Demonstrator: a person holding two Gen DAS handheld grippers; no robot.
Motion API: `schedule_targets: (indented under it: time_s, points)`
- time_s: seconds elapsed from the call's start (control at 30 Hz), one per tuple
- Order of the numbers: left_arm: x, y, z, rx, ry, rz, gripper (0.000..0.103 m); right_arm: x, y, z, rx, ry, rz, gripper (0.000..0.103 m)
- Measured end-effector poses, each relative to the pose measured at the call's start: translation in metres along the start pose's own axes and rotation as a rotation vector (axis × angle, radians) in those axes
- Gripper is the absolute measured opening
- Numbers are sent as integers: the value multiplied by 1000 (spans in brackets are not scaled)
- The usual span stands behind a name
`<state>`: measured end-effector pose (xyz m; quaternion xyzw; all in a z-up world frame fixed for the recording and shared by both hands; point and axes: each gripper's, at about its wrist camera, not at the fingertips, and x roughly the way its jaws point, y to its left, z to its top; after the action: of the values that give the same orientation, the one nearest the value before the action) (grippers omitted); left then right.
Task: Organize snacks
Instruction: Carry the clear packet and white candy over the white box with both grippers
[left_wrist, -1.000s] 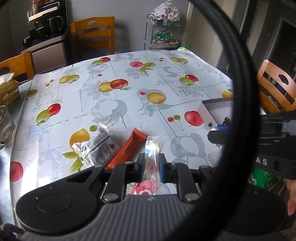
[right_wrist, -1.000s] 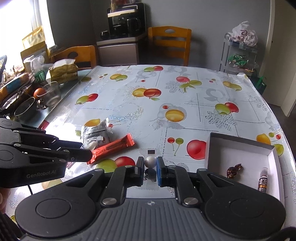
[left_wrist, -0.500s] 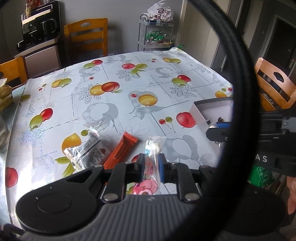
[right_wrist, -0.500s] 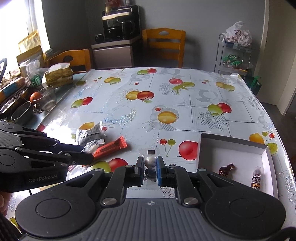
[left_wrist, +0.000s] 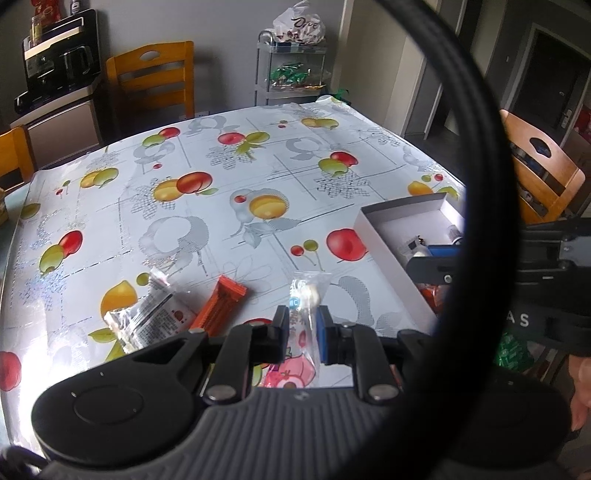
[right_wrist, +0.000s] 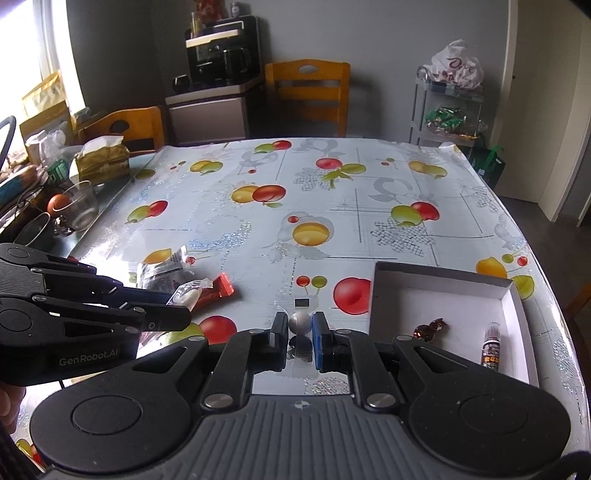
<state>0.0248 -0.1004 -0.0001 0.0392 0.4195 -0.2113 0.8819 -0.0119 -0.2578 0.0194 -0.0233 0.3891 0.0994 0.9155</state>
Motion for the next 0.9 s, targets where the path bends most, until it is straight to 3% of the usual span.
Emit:
schedule_targets:
  time_s: [0.9]
  points:
    - [15,-40,19,87,0,-86,12,-19,-34,-11,85,-18,-84,16]
